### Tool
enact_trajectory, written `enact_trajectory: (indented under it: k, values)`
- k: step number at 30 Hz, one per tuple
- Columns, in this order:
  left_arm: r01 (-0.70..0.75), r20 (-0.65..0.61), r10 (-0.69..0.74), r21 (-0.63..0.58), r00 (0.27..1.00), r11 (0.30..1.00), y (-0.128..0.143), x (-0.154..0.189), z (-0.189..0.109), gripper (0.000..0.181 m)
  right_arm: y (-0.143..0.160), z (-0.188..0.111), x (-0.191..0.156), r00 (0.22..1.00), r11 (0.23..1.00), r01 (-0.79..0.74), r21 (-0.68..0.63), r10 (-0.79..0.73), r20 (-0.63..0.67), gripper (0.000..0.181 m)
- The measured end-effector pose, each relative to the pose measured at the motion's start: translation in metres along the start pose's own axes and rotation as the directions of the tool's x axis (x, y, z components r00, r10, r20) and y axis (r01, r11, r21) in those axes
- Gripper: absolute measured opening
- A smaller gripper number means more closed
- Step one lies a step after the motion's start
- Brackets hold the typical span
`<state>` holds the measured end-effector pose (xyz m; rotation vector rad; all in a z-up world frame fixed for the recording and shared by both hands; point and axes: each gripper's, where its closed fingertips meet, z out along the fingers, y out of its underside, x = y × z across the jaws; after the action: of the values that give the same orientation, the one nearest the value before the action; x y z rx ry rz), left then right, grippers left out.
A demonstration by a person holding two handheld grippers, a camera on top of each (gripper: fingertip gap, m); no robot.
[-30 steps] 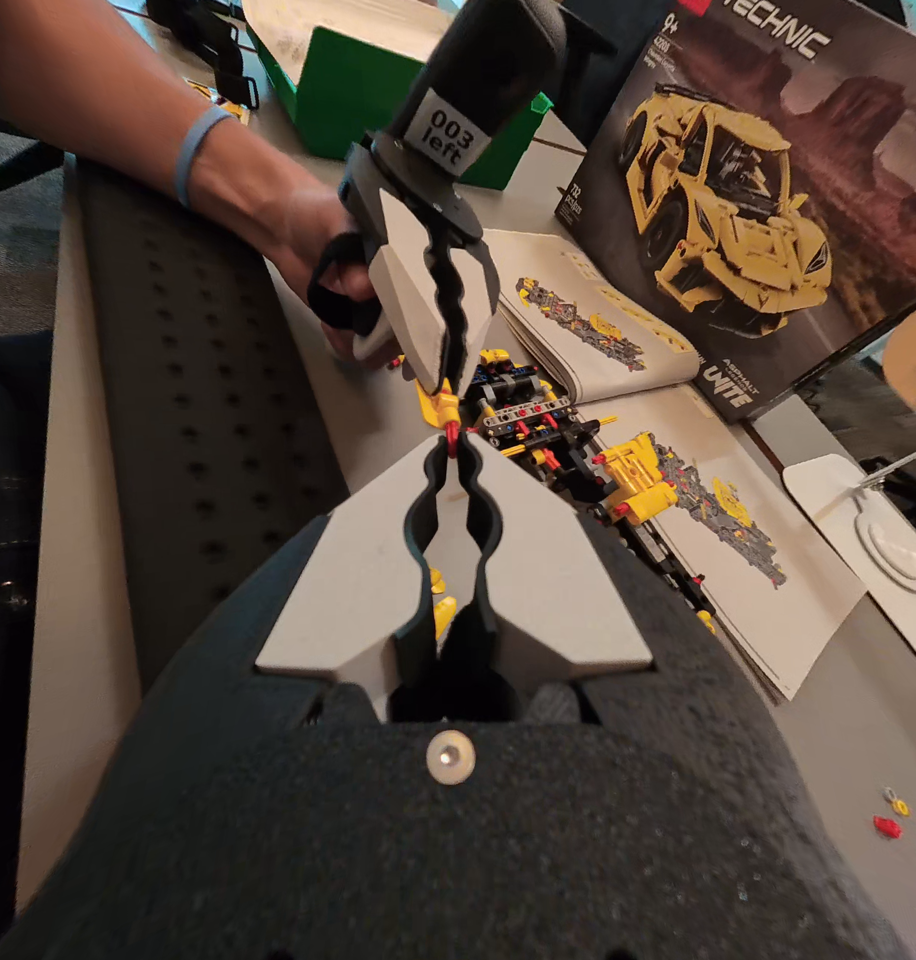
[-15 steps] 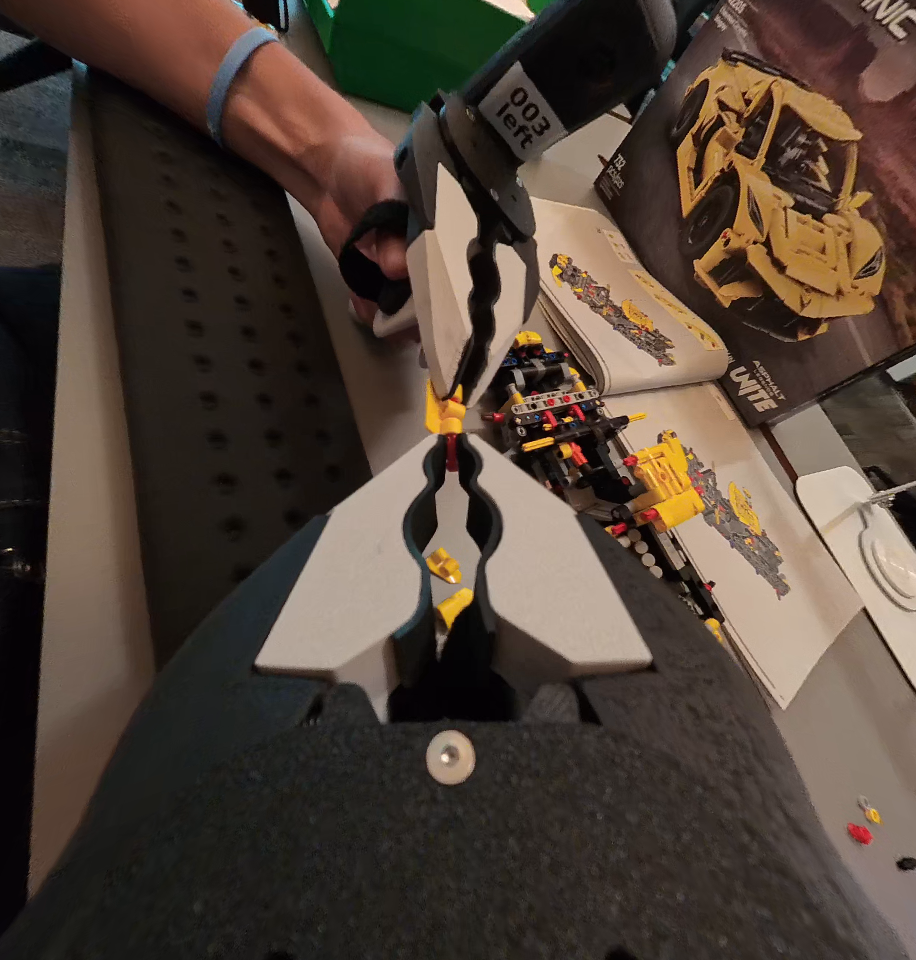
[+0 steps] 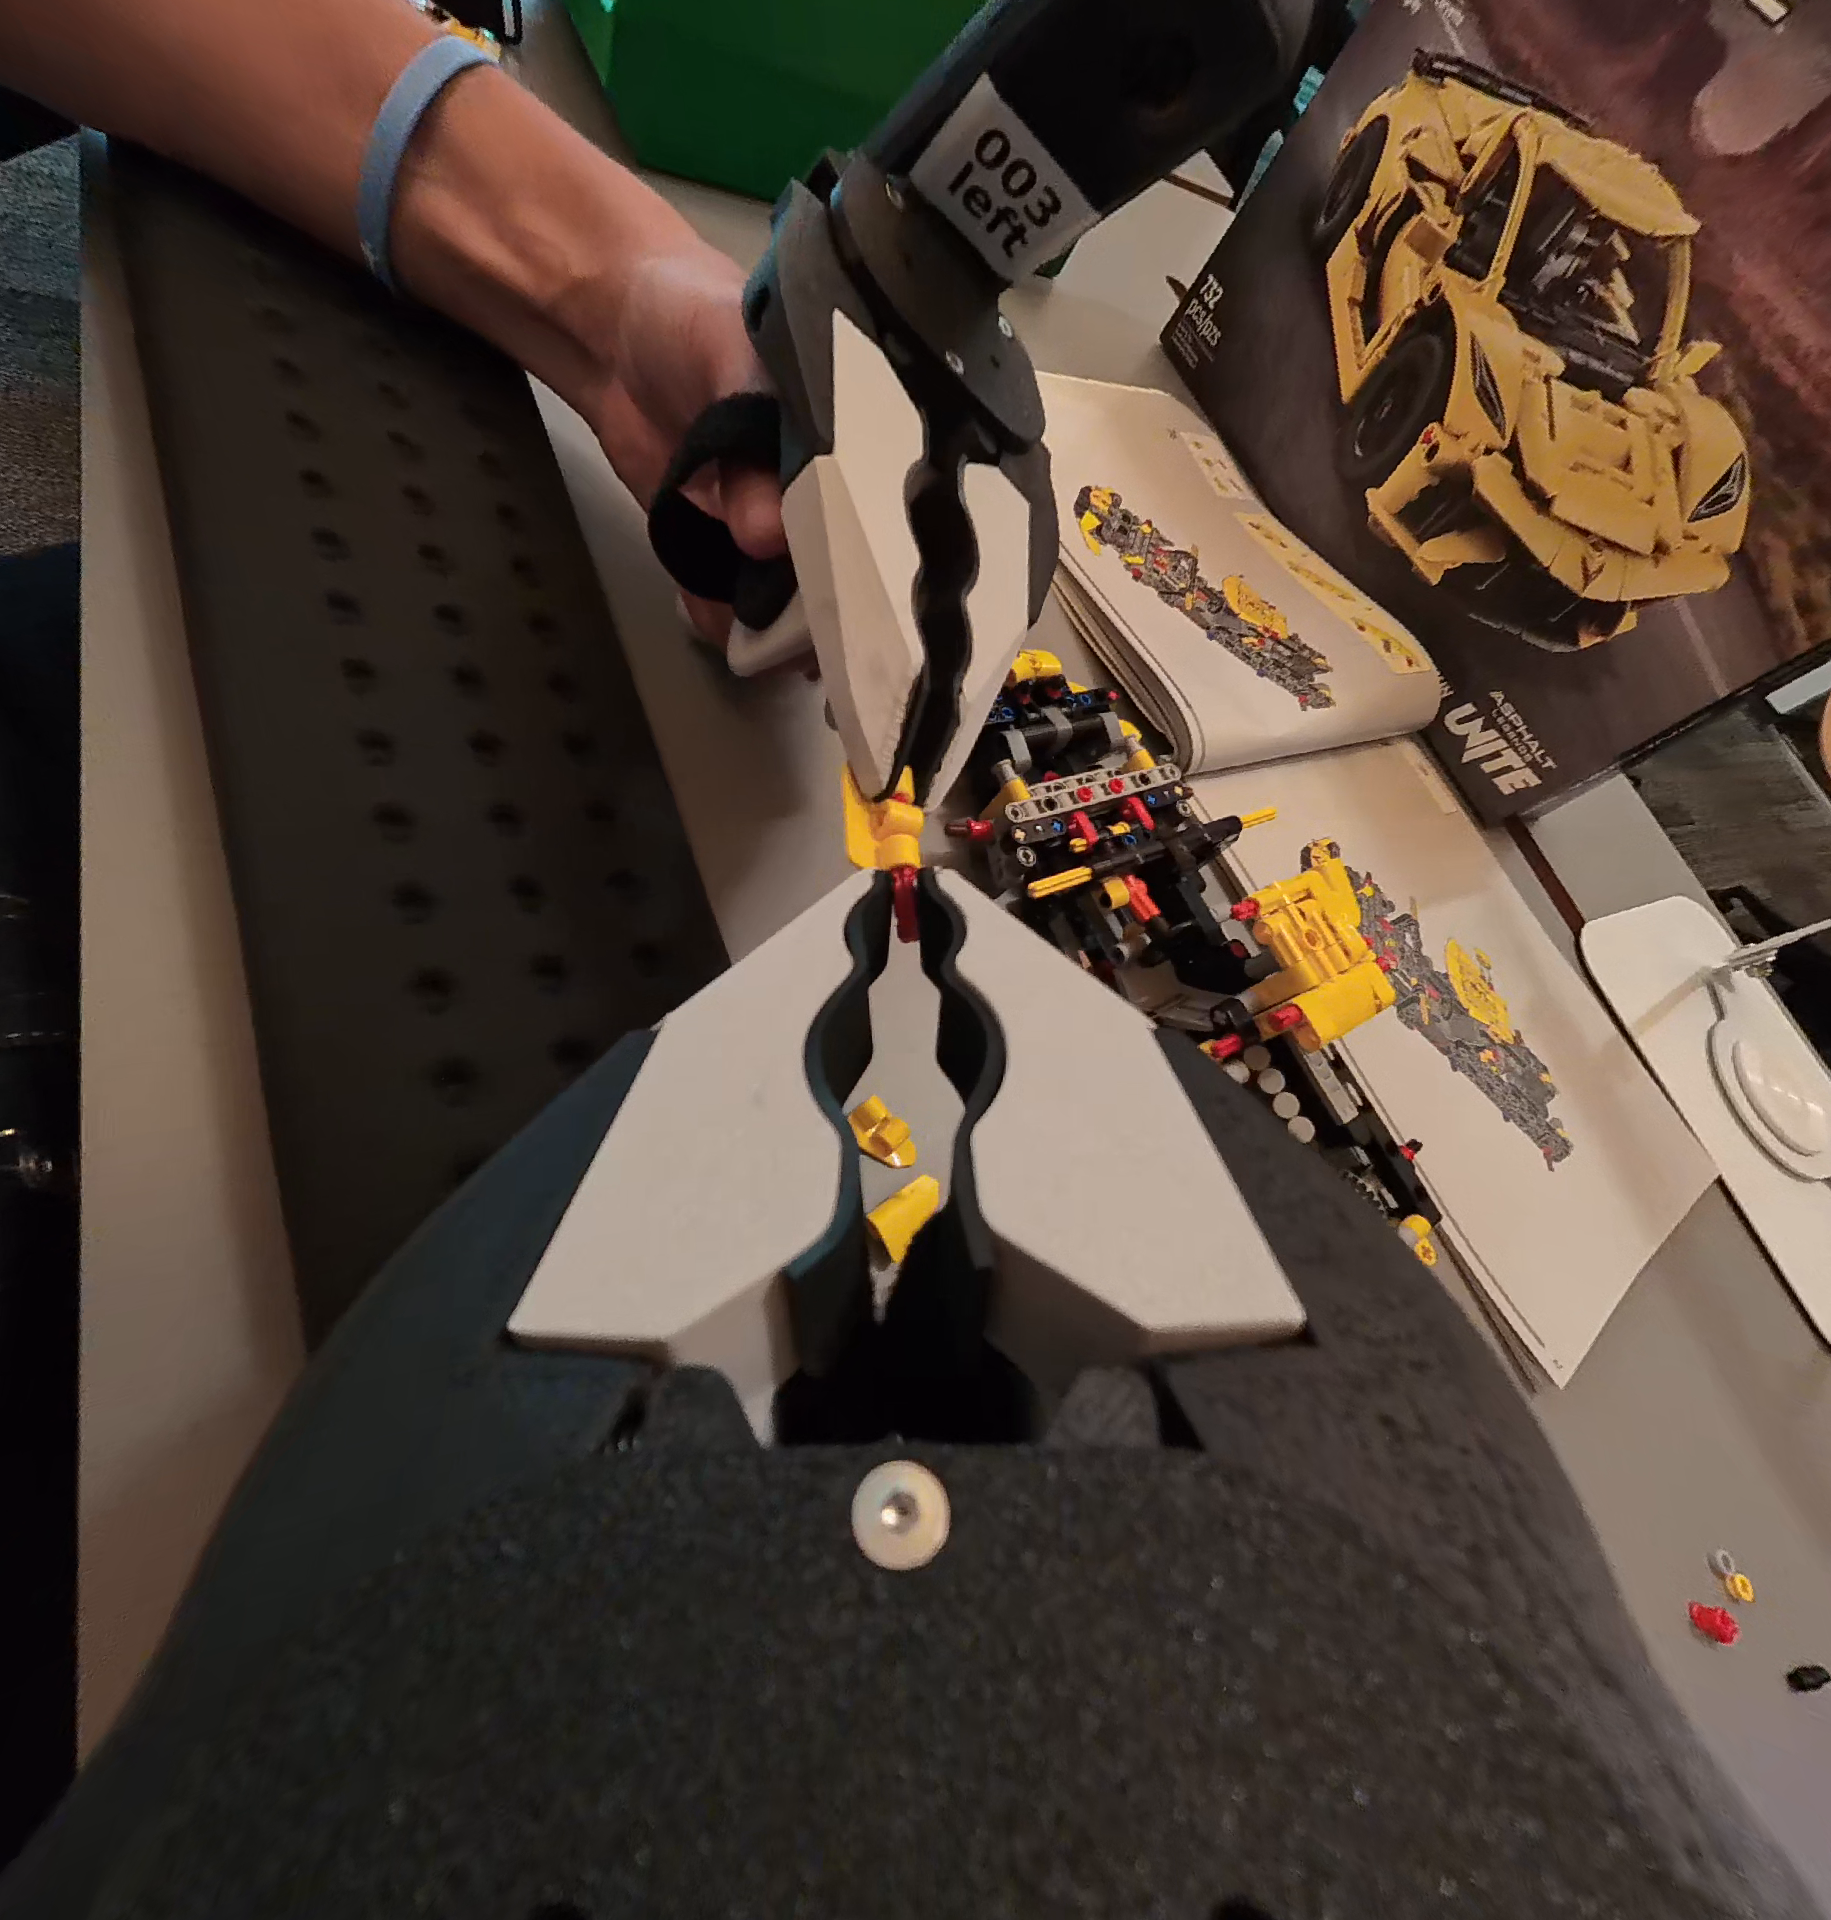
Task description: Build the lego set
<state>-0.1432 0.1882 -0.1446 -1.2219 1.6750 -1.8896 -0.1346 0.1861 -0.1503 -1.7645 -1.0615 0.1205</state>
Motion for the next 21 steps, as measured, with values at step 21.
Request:
enact_trajectory:
  k: [21]
  values:
    - [-0.072,0.051,0.074,-0.05,0.996,0.996,0.007,-0.002,0.004,0.006,0.013,-0.001,0.001,0.988,0.98,0.134,-0.147,-0.143,-0.051,0.003]
